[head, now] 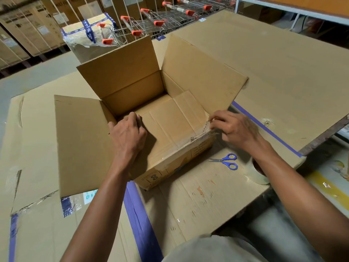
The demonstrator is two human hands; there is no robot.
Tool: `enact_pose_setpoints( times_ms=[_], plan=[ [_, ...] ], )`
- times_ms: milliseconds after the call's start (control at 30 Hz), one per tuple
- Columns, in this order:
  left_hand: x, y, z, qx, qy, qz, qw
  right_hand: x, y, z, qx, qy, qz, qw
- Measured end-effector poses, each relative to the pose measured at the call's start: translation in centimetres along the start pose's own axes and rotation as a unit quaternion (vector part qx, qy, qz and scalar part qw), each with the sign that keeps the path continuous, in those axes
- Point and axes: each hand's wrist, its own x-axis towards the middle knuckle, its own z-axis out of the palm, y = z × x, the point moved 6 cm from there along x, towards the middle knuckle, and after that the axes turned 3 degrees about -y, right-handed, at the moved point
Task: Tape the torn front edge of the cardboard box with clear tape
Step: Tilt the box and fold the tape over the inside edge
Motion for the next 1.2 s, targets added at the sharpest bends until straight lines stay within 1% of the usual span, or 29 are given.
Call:
enact_pose_setpoints(
  times_ms=[133, 167, 267, 333, 467, 500, 567, 667, 700, 767, 800, 867, 933, 1000, 1033, 1133, 1200],
  plan=[
    [-0.1, -0.5, -0.1, 0.0, 0.01, -0.004, 1.0, 0.5, -1.1, 1.1, 0.045, -0.03, 0.007, 0.999],
    [-0.2, -0.6, -0.1, 0.003, 0.007, -0.004, 1.0, 0.4, -1.0, 1.5, 0.045, -0.023, 0.009, 0.999],
    [-0.2, 0.0, 0.1, 0.016, -0.016, 0.004, 1.0, -0.4, -0.4, 1.6, 0.046, 0.035, 0.023, 0.998],
    [-0.1, 0.3, 0.3, 0.02, -0.027, 0.007, 0.999, -0.7, -0.6, 1.3, 0.051, 0.047, 0.029, 0.997],
    [-0.3, -0.6, 0.4, 0.015, -0.019, -0.01, 1.0, -1.1, 0.1, 0.1, 0.136, 0.083, 0.063, 0.985],
    [-0.4, -1.0, 0.4, 0.012, -0.015, -0.015, 1.0, -1.1, 0.4, 0.1, 0.143, 0.07, 0.065, 0.985],
    [-0.5, -1.3, 0.2, 0.007, -0.008, -0.012, 1.0, -1.0, 0.1, 0.6, 0.109, 0.026, 0.047, 0.993],
    [-0.4, -0.4, 0.2, 0.011, -0.011, 0.007, 1.0, -0.8, -0.9, 1.4, 0.067, 0.026, 0.019, 0.997],
    [-0.3, -0.1, 0.3, 0.017, -0.016, 0.013, 1.0, -0.9, -0.7, 1.5, 0.074, 0.04, 0.024, 0.996],
    [-0.3, 0.1, 0.6, 0.023, -0.024, 0.012, 0.999, -0.9, 0.2, 1.2, 0.117, 0.068, 0.071, 0.988],
    [-0.3, 0.0, 0.5, 0.022, -0.022, 0.006, 1.0, -0.9, 0.5, 0.9, 0.154, 0.07, 0.101, 0.98],
    [-0.5, -0.6, 0.3, 0.012, -0.01, -0.004, 1.0, -0.9, 0.9, 0.8, 0.206, 0.051, 0.128, 0.969],
    [-0.5, -0.8, 0.2, 0.006, -0.002, -0.006, 1.0, -0.7, 0.2, 1.4, 0.184, 0.024, 0.101, 0.977],
    [-0.4, -0.5, 0.3, 0.013, -0.012, -0.005, 1.0, -0.4, -0.4, 2.1, 0.155, 0.032, 0.061, 0.986],
    [-0.4, -0.4, 0.6, 0.018, -0.024, -0.005, 1.0, -0.4, -0.2, 2.1, 0.149, 0.04, 0.068, 0.986],
    [-0.5, -0.5, 1.3, 0.022, -0.043, -0.012, 0.999, -0.4, 0.6, 1.0, 0.15, 0.012, 0.135, 0.979],
    [-0.5, -0.8, 1.1, 0.014, -0.03, -0.013, 0.999, -0.2, 0.6, 0.6, 0.15, -0.029, 0.133, 0.979]
  ],
)
